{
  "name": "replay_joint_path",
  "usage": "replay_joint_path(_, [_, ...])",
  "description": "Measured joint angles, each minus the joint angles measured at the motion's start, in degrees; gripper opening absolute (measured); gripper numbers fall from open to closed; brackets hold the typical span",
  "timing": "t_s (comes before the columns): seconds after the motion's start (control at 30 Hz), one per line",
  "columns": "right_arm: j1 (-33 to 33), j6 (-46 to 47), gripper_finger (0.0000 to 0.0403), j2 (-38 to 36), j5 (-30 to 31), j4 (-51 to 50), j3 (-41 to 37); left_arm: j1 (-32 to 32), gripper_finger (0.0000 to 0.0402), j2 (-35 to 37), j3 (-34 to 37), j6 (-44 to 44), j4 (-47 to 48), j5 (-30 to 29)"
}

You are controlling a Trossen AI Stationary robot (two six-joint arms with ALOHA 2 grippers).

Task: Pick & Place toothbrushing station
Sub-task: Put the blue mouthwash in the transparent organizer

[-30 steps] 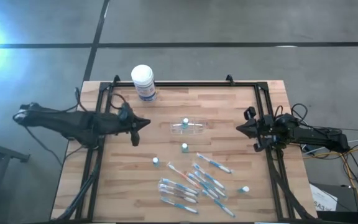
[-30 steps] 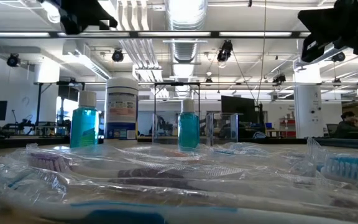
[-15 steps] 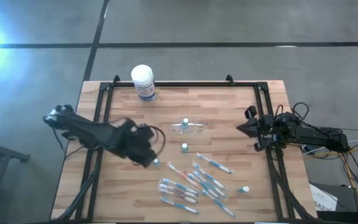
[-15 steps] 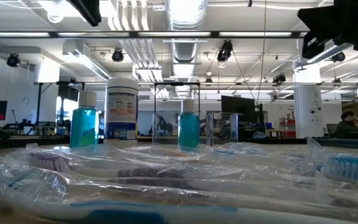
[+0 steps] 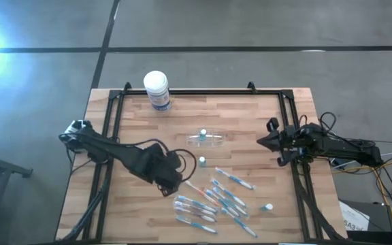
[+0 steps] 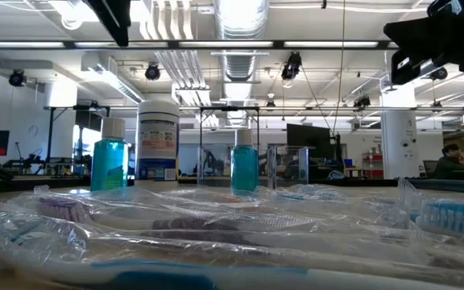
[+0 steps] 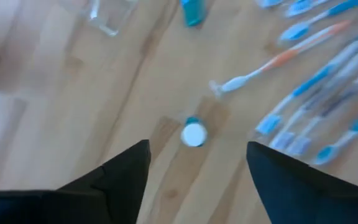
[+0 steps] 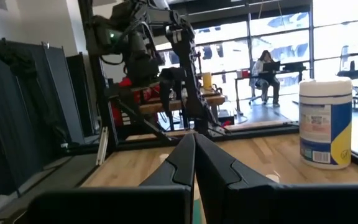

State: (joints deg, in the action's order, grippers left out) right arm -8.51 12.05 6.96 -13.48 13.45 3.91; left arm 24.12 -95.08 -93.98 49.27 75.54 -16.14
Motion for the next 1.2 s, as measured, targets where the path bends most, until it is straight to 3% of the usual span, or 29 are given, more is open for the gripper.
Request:
replay_joint_path(0.3, [0.0, -0.3, 0.0008, 0.1, 0.0, 0.0, -0.5, -1.2, 0.0294, 3.3, 12.1, 6.2, -9.9, 4.9])
replay_joint_path(0.53, [0.0, -0.7, 0.0008, 0.3, 0.0, 0.3, -0.5, -1.1, 0.0294, 3.2, 14.7, -8.0, -13.8, 6.1])
replay_joint_path(0.87, [0.0, -1.2, 0.0008, 0.3, 0.0, 0.3, -0.5, -1.4, 0.0294, 2.9, 15.6, -16.0, -16.6, 5.5])
replay_joint_path(1.2, [0.0, -1.9, 0.0008, 0.3, 0.2, 0.0, -0.6, -4.0, 0.0294, 2.9, 19.1, 0.3, -17.3, 9.7])
